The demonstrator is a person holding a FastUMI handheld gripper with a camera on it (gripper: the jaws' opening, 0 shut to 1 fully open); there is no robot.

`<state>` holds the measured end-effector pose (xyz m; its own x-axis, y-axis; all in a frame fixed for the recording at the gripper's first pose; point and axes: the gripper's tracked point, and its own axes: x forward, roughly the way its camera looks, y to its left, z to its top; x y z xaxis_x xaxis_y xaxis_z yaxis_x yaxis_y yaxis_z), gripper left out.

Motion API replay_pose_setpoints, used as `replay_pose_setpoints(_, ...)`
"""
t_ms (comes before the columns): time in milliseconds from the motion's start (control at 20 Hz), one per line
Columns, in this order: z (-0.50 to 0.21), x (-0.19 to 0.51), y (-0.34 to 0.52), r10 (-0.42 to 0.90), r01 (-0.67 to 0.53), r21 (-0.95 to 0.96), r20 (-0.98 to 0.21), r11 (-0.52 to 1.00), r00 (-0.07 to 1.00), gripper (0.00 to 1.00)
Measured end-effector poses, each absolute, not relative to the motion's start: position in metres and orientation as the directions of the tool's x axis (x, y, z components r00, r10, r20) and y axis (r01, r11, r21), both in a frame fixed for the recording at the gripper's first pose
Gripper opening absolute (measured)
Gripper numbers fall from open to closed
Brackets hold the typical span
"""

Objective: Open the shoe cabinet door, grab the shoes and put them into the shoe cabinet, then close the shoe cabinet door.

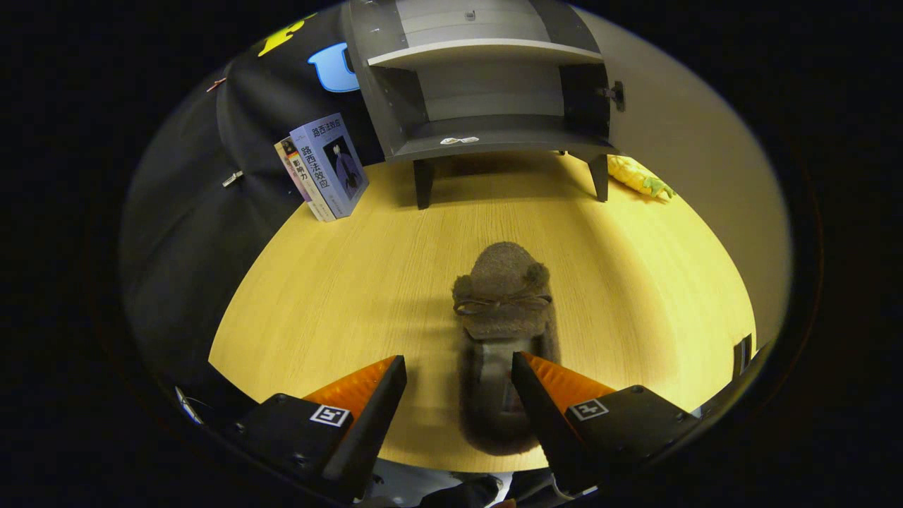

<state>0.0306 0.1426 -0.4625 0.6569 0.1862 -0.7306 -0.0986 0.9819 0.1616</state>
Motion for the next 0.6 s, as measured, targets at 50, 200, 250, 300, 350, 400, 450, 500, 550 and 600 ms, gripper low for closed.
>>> replay_pose_setpoints(50, -0.468, 0.04, 0.142, 0.167, -0.091, 0.142, -0.73, 0.986, 0.663, 0.94)
replay_pose_setpoints(200, -0.491, 0.067, 0.127, 0.062, -0.035, 0.053, -0.723, 0.998, 0.688, 0.85)
replay_pose_setpoints(250, -0.496, 0.07, 0.122, 0.03, -0.009, 0.033, -0.731, 0.999, 0.682, 0.67)
replay_pose_setpoints(300, -0.502, 0.075, 0.127, 0.044, 0.008, 0.066, -0.735, 0.998, 0.677, 0.48)
replay_pose_setpoints(350, -0.498, 0.078, 0.133, 0.053, 0.019, 0.09, -0.729, 0.996, 0.682, 0.29)
replay_pose_setpoints(400, -0.497, 0.079, 0.136, 0.054, 0.023, 0.095, -0.726, 0.995, 0.686, 0.19)
replay_pose_setpoints(450, -0.498, 0.08, 0.136, 0.064, 0.013, 0.101, -0.723, 0.995, 0.688, 0.1)
replay_pose_setpoints(500, -0.495, 0.079, 0.135, 0.074, 0.006, 0.107, -0.721, 0.994, 0.69, 0.09)
replay_pose_setpoints(550, -0.494, 0.08, 0.135, 0.087, -0.001, 0.12, -0.718, 0.993, 0.691, 0.05)
replay_pose_setpoints(600, -0.488, 0.08, 0.133, 0.096, -0.003, 0.131, -0.712, 0.991, 0.696, 0.05)
